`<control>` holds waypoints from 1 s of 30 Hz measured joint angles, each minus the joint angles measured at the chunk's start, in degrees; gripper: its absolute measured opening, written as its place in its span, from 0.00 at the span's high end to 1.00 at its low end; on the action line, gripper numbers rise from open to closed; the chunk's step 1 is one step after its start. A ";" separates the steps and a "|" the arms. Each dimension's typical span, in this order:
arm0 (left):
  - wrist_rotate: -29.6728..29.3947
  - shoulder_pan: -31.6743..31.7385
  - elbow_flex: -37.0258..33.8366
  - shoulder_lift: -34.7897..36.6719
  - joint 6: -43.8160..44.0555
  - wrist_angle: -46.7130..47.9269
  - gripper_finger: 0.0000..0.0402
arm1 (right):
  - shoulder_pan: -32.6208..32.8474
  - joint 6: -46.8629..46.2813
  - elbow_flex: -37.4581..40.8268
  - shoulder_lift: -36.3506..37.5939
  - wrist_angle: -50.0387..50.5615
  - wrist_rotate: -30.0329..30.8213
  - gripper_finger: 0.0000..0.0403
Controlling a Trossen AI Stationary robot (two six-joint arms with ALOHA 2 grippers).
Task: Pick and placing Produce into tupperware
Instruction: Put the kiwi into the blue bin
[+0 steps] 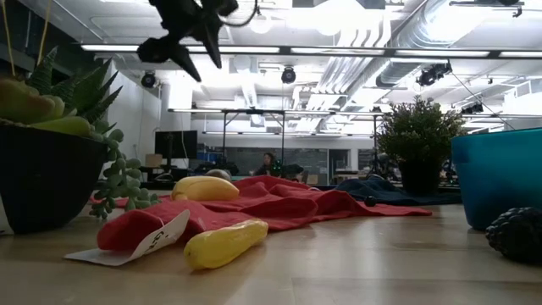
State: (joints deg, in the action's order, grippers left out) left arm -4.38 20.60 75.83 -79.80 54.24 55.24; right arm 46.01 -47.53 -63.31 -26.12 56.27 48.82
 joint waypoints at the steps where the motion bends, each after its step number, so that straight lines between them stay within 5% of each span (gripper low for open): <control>1: -0.06 0.00 0.00 -0.65 0.47 0.18 0.49 | 0.00 0.01 0.00 -0.01 0.34 -0.49 0.42; 21: -0.35 0.00 -0.02 -12.44 4.75 -5.17 0.49 | -0.01 1.34 0.00 0.00 4.85 -6.55 0.42; 30: -5.97 1.55 -0.02 -12.40 7.07 -6.14 0.49 | -0.02 1.88 0.00 -0.01 6.09 -7.11 0.42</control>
State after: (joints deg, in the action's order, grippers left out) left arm -10.34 22.15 75.81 -92.20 61.31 49.10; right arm 46.00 -45.65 -63.31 -26.13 62.36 41.71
